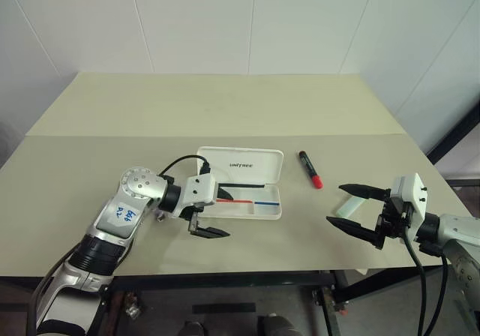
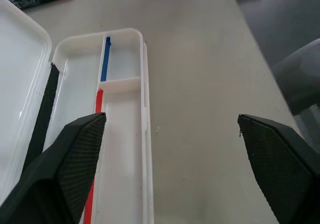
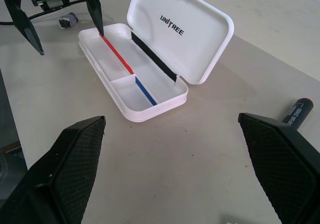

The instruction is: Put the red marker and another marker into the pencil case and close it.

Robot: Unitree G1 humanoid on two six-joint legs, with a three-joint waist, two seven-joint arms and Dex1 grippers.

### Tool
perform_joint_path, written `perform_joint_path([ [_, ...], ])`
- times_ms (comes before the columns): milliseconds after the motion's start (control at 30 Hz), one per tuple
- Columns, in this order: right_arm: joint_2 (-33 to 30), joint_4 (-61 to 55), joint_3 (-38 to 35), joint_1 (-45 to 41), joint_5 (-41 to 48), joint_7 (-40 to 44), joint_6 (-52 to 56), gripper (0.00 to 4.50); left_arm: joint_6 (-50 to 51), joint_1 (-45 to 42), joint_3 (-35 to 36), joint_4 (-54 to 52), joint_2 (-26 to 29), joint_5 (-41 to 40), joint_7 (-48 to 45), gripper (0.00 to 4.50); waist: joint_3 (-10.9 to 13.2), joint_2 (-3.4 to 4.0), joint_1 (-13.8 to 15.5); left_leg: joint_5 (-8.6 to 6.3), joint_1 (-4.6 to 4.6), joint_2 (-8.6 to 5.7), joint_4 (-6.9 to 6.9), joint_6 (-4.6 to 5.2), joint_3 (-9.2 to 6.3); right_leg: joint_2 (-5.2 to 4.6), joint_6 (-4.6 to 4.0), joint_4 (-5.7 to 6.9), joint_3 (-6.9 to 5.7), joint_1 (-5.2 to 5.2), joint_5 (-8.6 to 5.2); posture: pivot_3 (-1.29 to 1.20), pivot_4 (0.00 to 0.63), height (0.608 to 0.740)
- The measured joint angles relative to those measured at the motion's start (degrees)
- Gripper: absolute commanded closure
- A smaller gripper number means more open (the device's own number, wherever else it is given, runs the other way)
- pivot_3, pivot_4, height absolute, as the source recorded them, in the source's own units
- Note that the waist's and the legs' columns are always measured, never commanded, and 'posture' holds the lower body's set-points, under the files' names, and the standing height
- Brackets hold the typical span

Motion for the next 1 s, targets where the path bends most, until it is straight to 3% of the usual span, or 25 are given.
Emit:
perform_joint_path([
  [167,0.7,1.8,0.7,-2.6,-2.3,-4.4,0.8,0.0,0.8,-0.9,5.1,-0.9,-2.0,-5.2,4.0,0.03,0.0,0.0,-0.1,0.0,0.03,0.01,0.03,0.0,-0.01,0.0,0.0,0.0,0.0,0.0,0.0,0.0,0.15,0.74],
  [433,7.2,15.6,7.2,-15.2,-11.8,-16.6,1.5,0.0,-2.4,-1.8,11.1,6.4,-3.8,-9.2,7.9,0.03,0.0,0.01,-0.7,0.01,0.05,0.02,-0.01,0.0,0.2,-0.03,-0.02,0.02,0.07,-0.08,0.02,0.0,0.15,0.74],
  [700,15.8,33.0,11.3,-26.0,-19.7,-25.9,-1.2,0.0,-4.2,0.3,13.5,10.8,-0.6,-12.1,3.9,0.03,0.0,0.03,-1.7,-0.03,0.01,0.04,-0.19,-0.05,0.22,-0.05,-0.09,0.01,0.06,-0.2,-0.02,0.0,0.15,0.74],
  [1000,19.8,42.0,11.4,-30.2,-21.5,-26.8,-5.5,0.0,-5.9,0.7,17.2,17.5,3.4,-14.5,0.7,0.03,0.0,0.05,-1.9,-0.03,0.02,0.07,-0.13,-0.05,0.24,-0.05,-0.1,0.06,0.03,-0.2,-0.03,0.0,0.15,0.74],
])
